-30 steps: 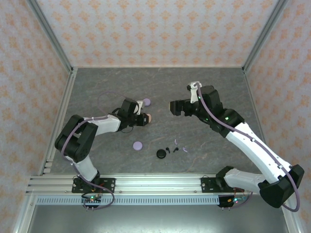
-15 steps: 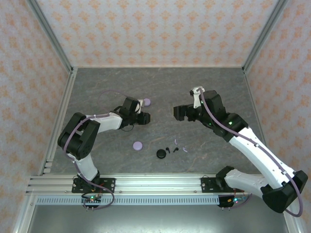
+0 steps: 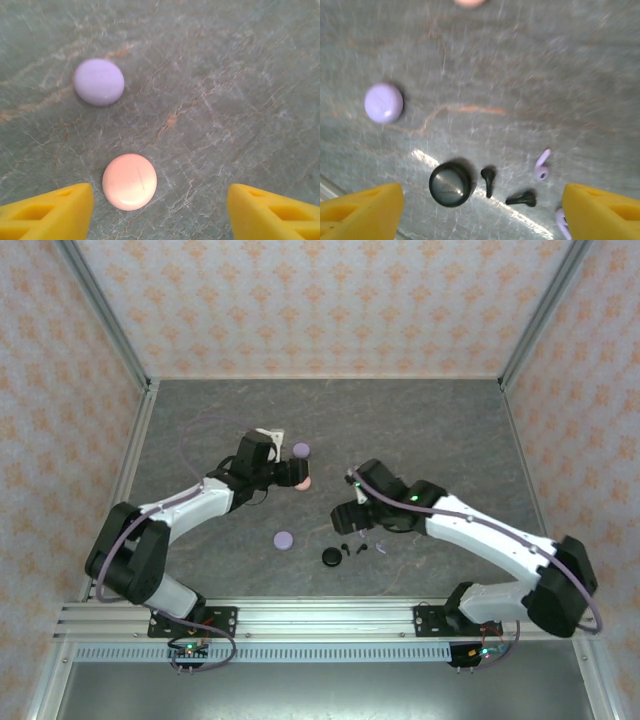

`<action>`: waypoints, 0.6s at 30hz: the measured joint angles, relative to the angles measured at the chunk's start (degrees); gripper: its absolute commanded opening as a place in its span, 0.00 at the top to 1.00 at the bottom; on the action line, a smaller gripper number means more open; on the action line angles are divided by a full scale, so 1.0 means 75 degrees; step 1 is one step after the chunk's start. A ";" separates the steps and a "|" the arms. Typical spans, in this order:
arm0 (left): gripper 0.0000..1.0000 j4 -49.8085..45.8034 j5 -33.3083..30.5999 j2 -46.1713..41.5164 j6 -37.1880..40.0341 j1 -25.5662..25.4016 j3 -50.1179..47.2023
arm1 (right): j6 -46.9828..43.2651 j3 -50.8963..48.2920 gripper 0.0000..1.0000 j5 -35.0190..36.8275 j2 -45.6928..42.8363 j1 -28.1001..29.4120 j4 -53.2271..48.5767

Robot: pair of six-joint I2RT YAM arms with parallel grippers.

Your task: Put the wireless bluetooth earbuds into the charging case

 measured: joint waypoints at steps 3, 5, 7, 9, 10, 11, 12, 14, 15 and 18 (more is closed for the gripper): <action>0.23 -0.0006 -0.0224 -0.0551 -0.0003 0.0047 -0.0192 | 0.0102 0.0026 0.18 0.0271 0.0743 0.0557 0.0038; 0.22 -0.0006 -0.0353 -0.0839 -0.0006 0.0108 -0.0323 | 0.0105 0.0131 0.16 0.0533 0.1300 0.0933 0.0029; 0.21 -0.0017 -0.0475 -0.1067 -0.0006 0.0166 -0.0449 | 0.0102 0.0335 0.14 0.0790 0.1845 0.1207 -0.0009; 0.20 -0.0032 -0.0574 -0.1262 -0.0006 0.0207 -0.0565 | 0.0099 0.0603 0.12 0.1081 0.2372 0.1411 -0.0041; 0.20 -0.0038 -0.0586 -0.1329 -0.0006 0.0221 -0.0609 | 0.0099 0.0731 0.11 0.1195 0.2582 0.1478 -0.0055; 0.19 -0.0055 -0.0635 -0.1416 -0.0006 0.0236 -0.0664 | 0.0099 0.0854 0.10 0.1314 0.2780 0.1539 -0.0067; 0.19 -0.0064 -0.0676 -0.1495 -0.0006 0.0236 -0.0714 | 0.0099 0.0953 0.10 0.1411 0.2929 0.1580 -0.0076; 0.19 -0.0108 -0.0702 -0.1603 -0.0003 0.0236 -0.0772 | 0.0099 0.1107 0.09 0.1562 0.3177 0.1644 -0.0079; 0.19 -0.0114 -0.0720 -0.1649 -0.0003 0.0236 -0.0799 | 0.0099 0.1180 0.09 0.1641 0.3299 0.1658 -0.0087; 0.19 -0.0128 -0.0726 -0.1711 -0.0003 0.0251 -0.0854 | 0.0099 0.1341 0.09 0.1816 0.3622 0.1670 -0.0146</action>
